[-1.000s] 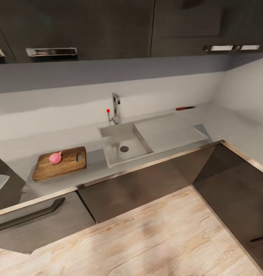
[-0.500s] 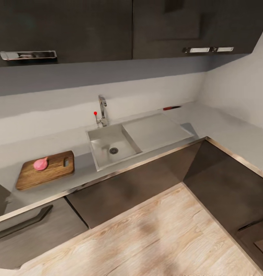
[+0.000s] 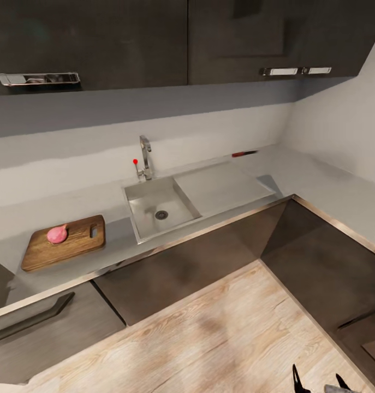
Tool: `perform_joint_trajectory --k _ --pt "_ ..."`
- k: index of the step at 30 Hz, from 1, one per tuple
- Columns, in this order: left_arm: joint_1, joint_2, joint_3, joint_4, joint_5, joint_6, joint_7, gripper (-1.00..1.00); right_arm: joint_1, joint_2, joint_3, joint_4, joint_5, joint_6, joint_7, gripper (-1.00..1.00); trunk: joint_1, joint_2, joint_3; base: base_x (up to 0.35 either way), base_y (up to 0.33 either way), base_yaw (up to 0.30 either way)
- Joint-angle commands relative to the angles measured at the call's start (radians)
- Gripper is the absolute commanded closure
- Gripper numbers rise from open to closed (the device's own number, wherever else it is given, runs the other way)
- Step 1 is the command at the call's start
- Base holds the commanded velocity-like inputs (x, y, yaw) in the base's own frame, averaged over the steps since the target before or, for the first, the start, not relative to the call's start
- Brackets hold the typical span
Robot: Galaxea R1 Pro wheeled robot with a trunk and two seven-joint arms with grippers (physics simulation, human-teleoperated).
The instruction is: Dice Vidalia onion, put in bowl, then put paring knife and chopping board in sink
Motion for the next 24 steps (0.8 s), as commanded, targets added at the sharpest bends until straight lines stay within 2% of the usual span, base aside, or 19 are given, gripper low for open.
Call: perform_joint_trajectory --k 1,2,3,5,6,7,8,9,10,11,13,14,16,17,20,21,24 --pt "0.000 0.001 -0.006 0.003 0.001 -0.002 0.010 -1.00 -0.011 -0.002 0.005 -0.136 0.010 0.161 -0.005 -1.00 0.001 -0.002 -0.001 0.000 0.000 0.000" --pt "0.000 0.001 -0.006 0.005 0.001 -0.002 0.010 -1.00 -0.040 -0.007 0.007 -0.170 0.010 0.226 -0.011 -1.00 0.001 -0.002 -0.001 0.000 0.000 0.000" --pt "0.000 0.002 -0.006 0.009 0.001 -0.002 0.010 -1.00 -0.065 -0.009 0.008 -0.182 0.010 0.259 -0.014 -1.00 0.001 -0.002 -0.001 0.000 0.000 0.000" --pt "0.000 0.002 -0.006 0.014 0.001 -0.002 0.010 -1.00 -0.201 -0.014 0.009 -0.210 0.011 0.408 -0.025 -1.00 0.001 -0.002 -0.001 0.000 0.000 0.000" --pt "0.000 0.001 -0.006 0.015 0.001 -0.002 0.010 -1.00 -0.237 -0.016 0.010 -0.214 0.012 0.450 -0.026 -1.00 0.001 -0.002 -0.001 0.000 0.000 0.000" --pt "0.000 0.000 -0.006 0.018 0.001 -0.002 0.010 -1.00 -0.308 -0.019 0.010 -0.219 0.013 0.533 -0.028 -1.00 0.001 -0.002 -0.001 0.000 0.000 0.000" --pt "0.000 -0.001 -0.006 0.019 0.001 -0.002 0.010 -1.00 -0.341 -0.022 0.011 -0.221 0.014 0.571 -0.028 -1.00 0.001 -0.002 -0.001 0.000 0.000 0.000" --pt "0.000 -0.004 -0.006 0.025 0.001 -0.002 0.010 -1.00 -0.437 -0.030 0.011 -0.225 0.015 0.660 -0.032 -1.00 0.001 -0.002 -0.001 0.000 0.000 0.000" --pt "0.000 -0.006 -0.006 0.029 0.001 -0.002 0.010 -1.00 -0.492 -0.034 0.011 -0.227 0.017 0.700 -0.033 -1.00 0.001 -0.002 -0.001 0.000 0.000 0.000" --pt "0.000 -0.006 -0.006 0.031 0.001 -0.002 0.010 -1.00 -0.518 -0.036 0.012 -0.227 0.019 0.717 -0.034 -1.00 0.001 -0.002 -0.001 0.000 0.000 0.000" --pt "0.000 -0.008 -0.006 0.036 0.001 -0.002 0.010 -1.00 -0.616 -0.039 0.028 -0.229 0.040 0.788 -0.038 -1.00 0.001 -0.002 -0.001 0.000 0.000 0.000" --pt "0.000 -0.009 -0.006 0.037 0.001 -0.002 0.010 -1.00 -0.640 -0.040 0.037 -0.229 0.049 0.810 -0.040 -1.00 0.001 -0.002 -0.001 0.000 0.000 0.000" --pt "0.000 -0.011 -0.006 0.039 0.001 -0.002 0.010 -1.00 -0.741 -0.041 0.087 -0.229 0.099 0.905 -0.056 -1.00 0.001 -0.002 -0.001 0.000 0.000 0.000" --pt "0.000 -0.011 -0.006 0.039 0.001 -0.002 0.010 -1.00 -0.768 -0.040 0.101 -0.229 0.112 0.928 -0.062 -1.00 0.001 -0.002 -0.001 0.000 0.000 0.000" --pt "0.000 -0.012 -0.006 0.040 0.001 -0.002 0.010 -1.00 -0.947 -0.037 0.168 -0.204 0.168 1.052 -0.103 -1.00 0.001 -0.002 -0.001 0.000 0.000 0.000" --pt "0.000 -0.012 -0.006 0.040 0.001 -0.002 0.010 -1.00 -0.981 -0.037 0.176 -0.194 0.172 1.070 -0.109 -1.00 0.001 -0.002 -0.001 0.000 0.000 0.000" --pt "0.000 -0.013 -0.006 0.042 0.002 -0.001 0.009 -1.00 -1.211 -0.037 0.202 -0.055 0.185 1.131 -0.132 -1.00 0.001 -0.002 -0.001 0.002 -0.006 0.000"
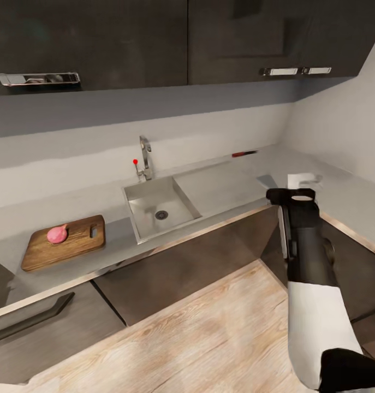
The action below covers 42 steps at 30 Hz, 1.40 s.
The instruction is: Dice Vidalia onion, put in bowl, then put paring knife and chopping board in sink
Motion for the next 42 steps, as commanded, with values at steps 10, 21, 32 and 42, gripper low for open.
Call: perform_joint_trajectory --k 10,21,32,42 --pt "-0.005 -0.027 -0.006 0.040 0.001 0.000 0.010 -1.00 -0.719 -0.005 0.002 0.985 -0.007 -0.208 -0.144 -1.00 0.000 -0.002 -0.002 0.152 -0.184 0.000" --pt "-0.005 -0.034 -0.005 0.064 0.001 0.000 0.012 -1.00 -0.729 0.020 0.001 1.024 -0.090 -0.227 -0.151 -1.00 0.000 -0.002 -0.002 0.213 -0.239 0.000" --pt "-0.006 -0.035 -0.006 0.068 0.001 0.000 0.012 -1.00 -0.729 0.024 0.001 1.025 -0.090 -0.227 -0.152 -1.00 0.000 -0.002 -0.002 0.188 -0.255 0.052" --pt "-0.006 -0.037 -0.005 0.068 0.001 0.000 0.012 -1.00 -0.729 0.025 0.001 1.065 -0.091 -0.231 -0.149 -1.00 0.000 -0.002 -0.002 0.017 -0.302 0.243"
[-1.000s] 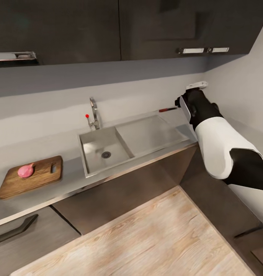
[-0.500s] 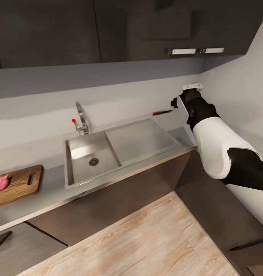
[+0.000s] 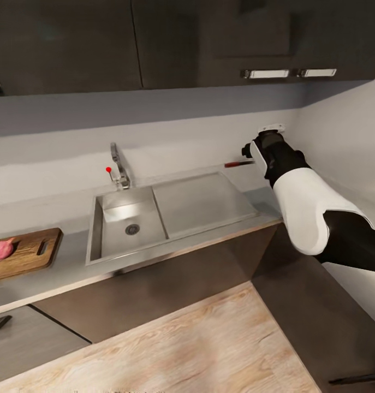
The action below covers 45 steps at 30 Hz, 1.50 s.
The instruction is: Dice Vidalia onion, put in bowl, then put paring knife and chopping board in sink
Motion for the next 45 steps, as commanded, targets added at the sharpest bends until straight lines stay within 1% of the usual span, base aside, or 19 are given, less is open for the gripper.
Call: perform_joint_trajectory --k 1,11,16,22,25,29,30,34,45 --pt "0.000 0.002 -0.007 -0.002 0.002 -0.002 0.010 -1.00 -0.001 0.001 -0.007 0.001 0.011 0.005 0.002 -1.00 0.001 -0.002 -0.002 0.001 -0.309 0.249" --pt "0.000 0.002 -0.007 -0.002 0.002 -0.002 0.010 -1.00 0.000 0.000 -0.007 0.015 0.011 0.003 0.003 -1.00 0.001 -0.002 -0.002 0.015 -0.309 0.234" --pt "0.000 0.002 -0.007 -0.003 0.002 -0.002 0.010 -1.00 0.002 0.001 -0.007 0.015 0.011 0.003 0.003 -1.00 0.001 -0.002 -0.002 0.195 -0.230 0.219" --pt "0.000 0.002 -0.007 -0.004 0.002 -0.002 0.010 -1.00 0.003 0.000 -0.007 0.023 0.012 0.001 0.003 -1.00 0.001 -0.002 -0.002 0.304 -0.032 0.216" --pt "0.000 0.002 -0.007 -0.004 0.002 -0.002 0.010 -1.00 0.004 -0.001 -0.007 0.037 0.012 -0.035 0.002 -1.00 0.001 -0.002 -0.002 0.316 -0.003 0.183" --pt "0.000 0.002 -0.008 -0.004 0.002 -0.002 0.010 -1.00 0.004 -0.006 -0.008 0.077 0.012 -0.060 0.002 -1.00 0.001 -0.002 -0.002 0.308 -0.016 0.092" --pt "0.000 0.002 -0.008 -0.003 0.002 -0.003 0.010 -1.00 0.004 -0.008 -0.008 0.096 0.013 -0.084 0.002 -1.00 0.001 -0.002 -0.002 0.149 -0.028 0.020" --pt "0.000 0.002 -0.008 -0.002 0.002 -0.003 0.010 -1.00 0.004 -0.010 -0.009 0.117 0.013 -0.118 0.001 -1.00 0.001 -0.002 -0.002 0.067 -0.013 0.009" --pt "0.000 0.002 -0.007 -0.002 0.002 -0.003 0.010 -1.00 0.004 -0.011 -0.010 0.138 0.015 -0.128 0.000 -1.00 0.001 -0.002 -0.002 0.003 -0.001 0.000"
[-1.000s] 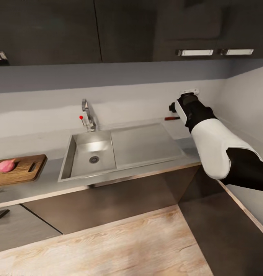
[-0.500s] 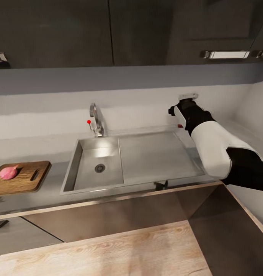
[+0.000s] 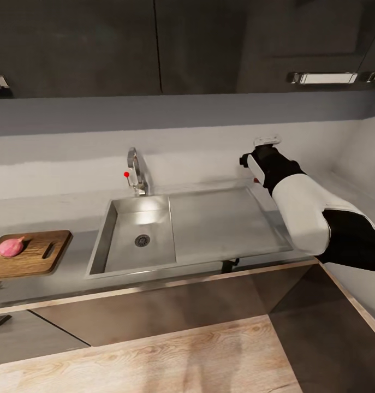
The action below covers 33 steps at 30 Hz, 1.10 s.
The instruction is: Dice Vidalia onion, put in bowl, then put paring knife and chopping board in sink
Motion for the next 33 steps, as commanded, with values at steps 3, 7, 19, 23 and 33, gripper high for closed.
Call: perform_joint_trajectory --k 3,7,19,23,33 --pt "0.000 0.002 -0.007 -0.002 0.003 -0.002 0.010 -1.00 -0.001 0.001 -0.008 0.003 0.009 0.004 -0.001 -1.00 0.001 -0.002 -0.002 0.000 0.000 0.000" --pt "0.000 0.002 -0.008 -0.002 0.003 -0.002 0.010 -1.00 -0.001 0.001 -0.008 0.006 0.010 0.004 -0.002 -1.00 0.001 -0.002 -0.002 0.000 0.000 0.000" --pt "0.000 0.002 -0.008 -0.002 0.003 -0.002 0.010 -1.00 0.011 -0.003 -0.008 0.015 0.010 -0.001 -0.003 -1.00 0.001 -0.002 -0.002 0.000 -0.037 0.000" --pt "0.000 0.002 -0.008 -0.002 0.003 -0.002 0.010 -1.00 0.025 -0.016 -0.008 0.019 0.010 -0.019 -0.002 -1.00 0.001 -0.002 -0.002 0.000 -0.001 0.000" --pt "0.000 0.002 -0.007 -0.002 0.003 -0.002 0.010 -1.00 0.047 -0.030 -0.008 0.020 0.010 -0.027 0.000 -1.00 0.001 -0.002 -0.002 0.084 -0.071 0.000"
